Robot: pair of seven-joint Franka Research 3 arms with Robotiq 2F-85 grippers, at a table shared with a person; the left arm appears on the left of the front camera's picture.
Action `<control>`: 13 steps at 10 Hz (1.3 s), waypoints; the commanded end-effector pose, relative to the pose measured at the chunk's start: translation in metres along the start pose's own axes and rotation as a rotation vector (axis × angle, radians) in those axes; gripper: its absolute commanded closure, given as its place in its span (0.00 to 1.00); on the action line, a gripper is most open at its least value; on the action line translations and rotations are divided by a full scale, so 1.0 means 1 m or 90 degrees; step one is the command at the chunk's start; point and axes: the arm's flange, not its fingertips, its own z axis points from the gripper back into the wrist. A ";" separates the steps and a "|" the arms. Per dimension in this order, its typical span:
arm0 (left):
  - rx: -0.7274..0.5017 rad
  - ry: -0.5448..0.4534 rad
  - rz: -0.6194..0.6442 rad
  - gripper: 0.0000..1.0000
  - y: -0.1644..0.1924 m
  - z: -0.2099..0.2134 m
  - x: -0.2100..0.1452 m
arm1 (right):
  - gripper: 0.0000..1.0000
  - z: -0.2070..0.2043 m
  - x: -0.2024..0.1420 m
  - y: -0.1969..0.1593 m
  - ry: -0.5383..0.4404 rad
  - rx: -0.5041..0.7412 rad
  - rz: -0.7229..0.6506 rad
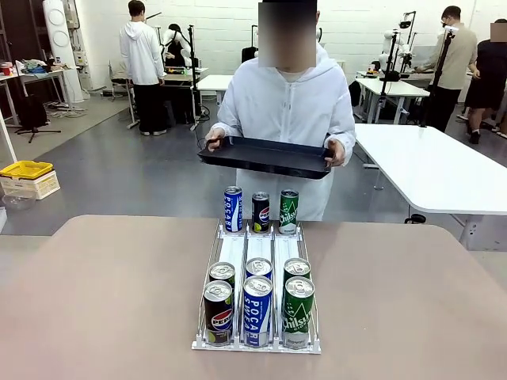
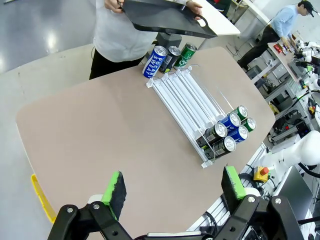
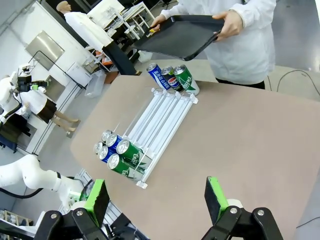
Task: Retrieve and hand over the desired beverage to the person.
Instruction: Pick up a can of the same type that the person held from the Automatic Can Dispenser.
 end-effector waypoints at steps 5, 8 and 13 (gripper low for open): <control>-0.012 -0.008 -0.013 0.00 0.002 0.002 0.001 | 0.00 0.000 0.006 -0.002 -0.010 0.012 0.010; -0.012 -0.008 -0.013 0.00 0.002 0.002 0.001 | 0.00 0.000 0.006 -0.002 -0.010 0.012 0.010; -0.012 -0.008 -0.013 0.00 0.002 0.002 0.001 | 0.00 0.000 0.006 -0.002 -0.010 0.012 0.010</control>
